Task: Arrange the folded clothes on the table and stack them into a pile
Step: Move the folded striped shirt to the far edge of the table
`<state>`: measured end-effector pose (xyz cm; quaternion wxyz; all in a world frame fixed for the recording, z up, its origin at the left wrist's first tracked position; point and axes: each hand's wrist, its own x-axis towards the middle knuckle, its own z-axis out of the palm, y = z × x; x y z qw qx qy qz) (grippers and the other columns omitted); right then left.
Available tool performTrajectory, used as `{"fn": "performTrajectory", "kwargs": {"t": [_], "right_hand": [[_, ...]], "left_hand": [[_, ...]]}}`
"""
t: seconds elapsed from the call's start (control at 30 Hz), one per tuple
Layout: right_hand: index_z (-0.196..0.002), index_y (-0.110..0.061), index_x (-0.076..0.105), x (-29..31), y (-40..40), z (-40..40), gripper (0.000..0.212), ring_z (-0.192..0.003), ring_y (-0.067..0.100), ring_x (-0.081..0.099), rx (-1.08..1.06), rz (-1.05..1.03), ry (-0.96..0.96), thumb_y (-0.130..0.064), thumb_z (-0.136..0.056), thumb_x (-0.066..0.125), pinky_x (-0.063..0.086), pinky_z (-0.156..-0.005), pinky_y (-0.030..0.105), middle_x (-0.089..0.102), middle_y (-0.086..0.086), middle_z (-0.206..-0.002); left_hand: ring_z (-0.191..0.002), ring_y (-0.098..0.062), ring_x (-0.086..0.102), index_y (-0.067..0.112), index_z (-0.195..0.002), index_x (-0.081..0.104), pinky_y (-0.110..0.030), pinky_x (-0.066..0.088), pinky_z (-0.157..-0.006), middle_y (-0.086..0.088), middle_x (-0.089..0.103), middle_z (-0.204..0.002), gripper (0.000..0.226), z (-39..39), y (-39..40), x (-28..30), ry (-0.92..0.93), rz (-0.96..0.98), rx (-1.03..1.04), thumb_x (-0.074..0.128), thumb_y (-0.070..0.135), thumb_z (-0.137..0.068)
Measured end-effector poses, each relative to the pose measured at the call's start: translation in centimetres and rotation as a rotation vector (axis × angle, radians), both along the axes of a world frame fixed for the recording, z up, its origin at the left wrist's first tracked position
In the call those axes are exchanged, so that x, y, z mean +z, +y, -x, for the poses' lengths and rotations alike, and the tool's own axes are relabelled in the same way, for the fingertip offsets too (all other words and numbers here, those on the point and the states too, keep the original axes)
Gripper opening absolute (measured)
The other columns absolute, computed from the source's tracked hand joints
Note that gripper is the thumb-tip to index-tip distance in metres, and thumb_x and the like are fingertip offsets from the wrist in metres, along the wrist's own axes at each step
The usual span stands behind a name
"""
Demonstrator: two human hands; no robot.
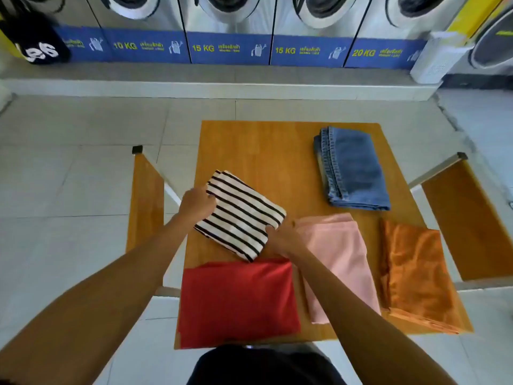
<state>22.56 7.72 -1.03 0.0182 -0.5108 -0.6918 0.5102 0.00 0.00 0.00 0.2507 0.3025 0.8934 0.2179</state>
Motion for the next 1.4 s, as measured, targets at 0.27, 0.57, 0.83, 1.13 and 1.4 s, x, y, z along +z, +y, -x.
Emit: {"fn": "performTrajectory", "kwargs": {"t": [0.27, 0.57, 0.83, 1.13, 1.4], "right_hand": [[-0.146, -0.013, 0.046, -2.0, 1.6, 2.4, 0.057, -0.108, 0.024, 0.062, -0.322, 0.27, 0.021, -0.039, -0.096, 0.055, 0.051, -0.092, 0.034, 0.065, 0.005, -0.121], [-0.111, -0.023, 0.064, -2.7, 4.7, 3.2, 0.038, -0.098, 0.023, 0.068, -0.384, 0.213, 0.043, -0.051, -0.086, 0.068, 0.058, -0.08, 0.038, 0.068, -0.005, -0.095], [-0.129, -0.03, 0.048, -3.6, 4.5, 3.4, 0.041, -0.101, 0.017, 0.063, -0.219, 0.057, 0.116, -0.05, -0.095, 0.056, 0.051, -0.081, 0.034, 0.059, -0.022, -0.095], [-0.122, -0.027, 0.056, -4.5, 9.8, 5.6, 0.035, -0.097, 0.015, 0.071, -0.166, 0.141, 0.224, -0.047, -0.094, 0.064, 0.062, -0.08, 0.04, 0.071, -0.006, -0.107], [-0.125, -0.027, 0.052, -1.8, 19.5, 13.6, 0.037, -0.096, 0.012, 0.068, -0.152, 0.046, 0.311, -0.048, -0.095, 0.061, 0.061, -0.075, 0.033, 0.068, -0.008, -0.109]], "left_hand": [[-0.12, -0.037, 0.054, 0.008, -0.131, 0.049, -0.053, 0.045, -0.1, -0.016, 0.058, -0.129, 0.07, 1.7, 1.7, -2.5, 0.036, 0.159, 0.234, 0.038, 0.065, -0.091], [-0.115, -0.036, 0.059, 0.009, -0.132, 0.051, -0.045, 0.047, -0.094, -0.017, 0.061, -0.128, 0.072, 0.0, 0.0, -5.8, -0.099, 0.12, 0.247, 0.022, 0.063, -0.096], [-0.074, -0.012, 0.054, 0.019, -0.098, 0.049, -0.035, 0.04, -0.074, 0.004, 0.055, -0.08, 0.037, -1.5, -1.7, -6.1, -0.043, -0.142, 0.414, 0.023, 0.046, -0.103], [-0.086, -0.016, 0.051, 0.013, -0.116, 0.045, -0.032, 0.04, -0.076, -0.001, 0.051, -0.095, 0.039, 0.5, 1.4, -6.4, -0.096, -0.101, 0.491, 0.023, 0.042, -0.104], [-0.074, -0.009, 0.047, 0.017, -0.105, 0.042, -0.023, 0.036, -0.064, 0.005, 0.048, -0.083, 0.031, 9.3, 11.4, -3.3, 0.01, -0.261, 0.485, 0.025, 0.043, -0.103]]}}
